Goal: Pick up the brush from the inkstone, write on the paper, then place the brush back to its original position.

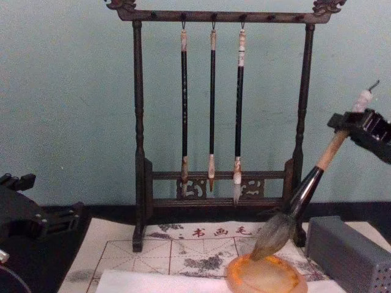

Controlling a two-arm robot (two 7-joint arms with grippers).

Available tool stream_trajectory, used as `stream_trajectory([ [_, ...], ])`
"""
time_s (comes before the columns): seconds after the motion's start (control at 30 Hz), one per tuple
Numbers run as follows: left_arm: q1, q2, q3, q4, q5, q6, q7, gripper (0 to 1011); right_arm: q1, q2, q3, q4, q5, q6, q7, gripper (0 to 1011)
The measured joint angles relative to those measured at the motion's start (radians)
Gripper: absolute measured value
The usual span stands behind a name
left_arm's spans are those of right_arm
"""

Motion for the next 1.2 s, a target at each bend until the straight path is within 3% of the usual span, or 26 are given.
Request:
stream_trajectory([
  [0.5, 0.0, 0.0, 0.0, 0.0, 0.0, 0.0, 0.0, 1001, 0.016, -0.033, 0.013, 0.056, 0.106, 0.055, -0.127, 198],
  [1.2, 0.0, 0.0, 0.0, 0.0, 0.0, 0.0, 0.0, 1001, 0.016, -0.038, -0.009, 0.079, 0.171, 0.047, -0.208, 198],
])
